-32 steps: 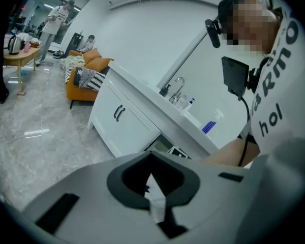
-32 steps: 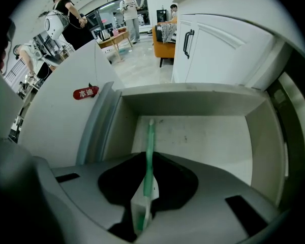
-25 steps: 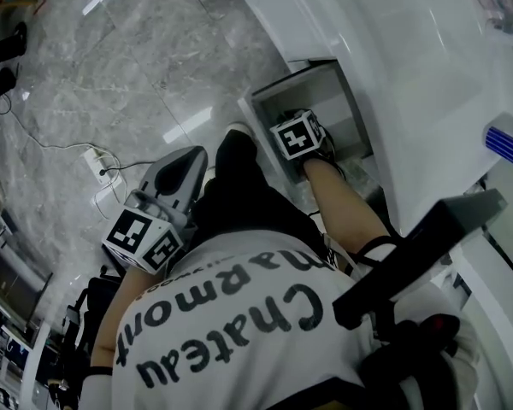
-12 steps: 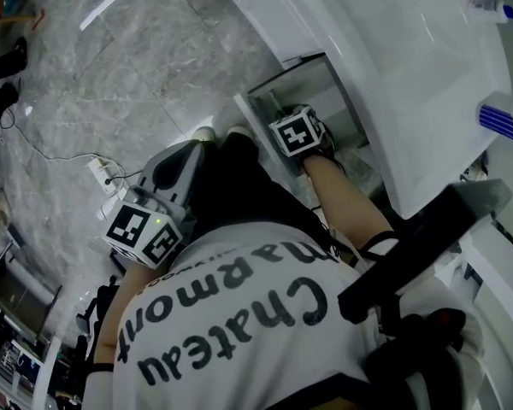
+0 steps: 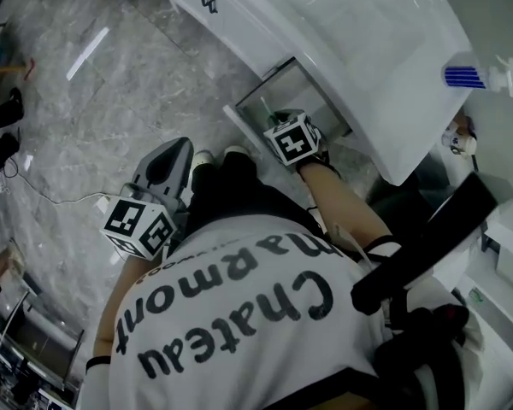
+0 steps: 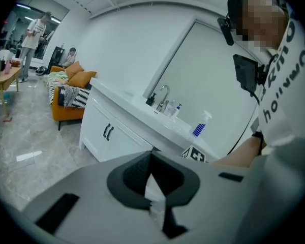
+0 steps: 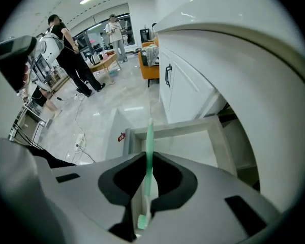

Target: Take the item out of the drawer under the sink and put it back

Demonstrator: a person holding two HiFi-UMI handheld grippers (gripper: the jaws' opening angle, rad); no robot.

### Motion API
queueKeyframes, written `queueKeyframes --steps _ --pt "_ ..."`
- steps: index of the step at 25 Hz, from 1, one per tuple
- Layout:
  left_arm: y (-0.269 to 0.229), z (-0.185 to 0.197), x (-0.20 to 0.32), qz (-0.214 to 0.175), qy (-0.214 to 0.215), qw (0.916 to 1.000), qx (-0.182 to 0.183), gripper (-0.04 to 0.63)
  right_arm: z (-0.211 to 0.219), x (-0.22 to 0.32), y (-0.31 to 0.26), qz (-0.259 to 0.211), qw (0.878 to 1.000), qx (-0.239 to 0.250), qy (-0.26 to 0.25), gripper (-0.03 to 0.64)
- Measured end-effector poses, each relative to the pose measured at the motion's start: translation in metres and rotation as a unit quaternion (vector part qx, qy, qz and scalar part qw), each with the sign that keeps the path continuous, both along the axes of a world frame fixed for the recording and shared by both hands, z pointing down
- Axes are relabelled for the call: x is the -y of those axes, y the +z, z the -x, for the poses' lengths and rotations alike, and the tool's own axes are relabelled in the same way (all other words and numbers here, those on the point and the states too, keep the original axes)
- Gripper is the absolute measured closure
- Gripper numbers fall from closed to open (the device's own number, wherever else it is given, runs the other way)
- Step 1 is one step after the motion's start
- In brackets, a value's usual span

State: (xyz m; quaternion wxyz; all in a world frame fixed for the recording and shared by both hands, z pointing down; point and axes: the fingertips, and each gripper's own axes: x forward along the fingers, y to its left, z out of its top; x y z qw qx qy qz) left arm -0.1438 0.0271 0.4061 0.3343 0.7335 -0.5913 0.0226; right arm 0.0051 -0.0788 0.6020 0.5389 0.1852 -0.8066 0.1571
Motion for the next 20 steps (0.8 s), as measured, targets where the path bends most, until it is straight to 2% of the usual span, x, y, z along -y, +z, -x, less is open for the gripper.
queueKeyframes --steps 5,9,14,20 --pt "-0.019 0.004 0.01 -0.029 0.029 0.9991 0.012 0.598 -0.002 0.002 -0.037 -0.024 0.999 0.021 0.032 0.568" --pt "-0.031 0.009 0.015 -0.045 0.031 0.9984 0.016 0.598 -0.003 -0.004 -0.062 -0.038 0.997 0.04 0.056 0.568" --pt "-0.054 0.015 0.019 -0.077 0.056 0.995 0.03 0.598 0.001 -0.016 -0.096 -0.048 0.989 0.085 0.114 0.568" --pt "-0.062 0.012 0.031 -0.087 0.082 0.9923 0.032 0.598 -0.002 -0.017 -0.125 -0.065 0.978 0.123 0.154 0.569"
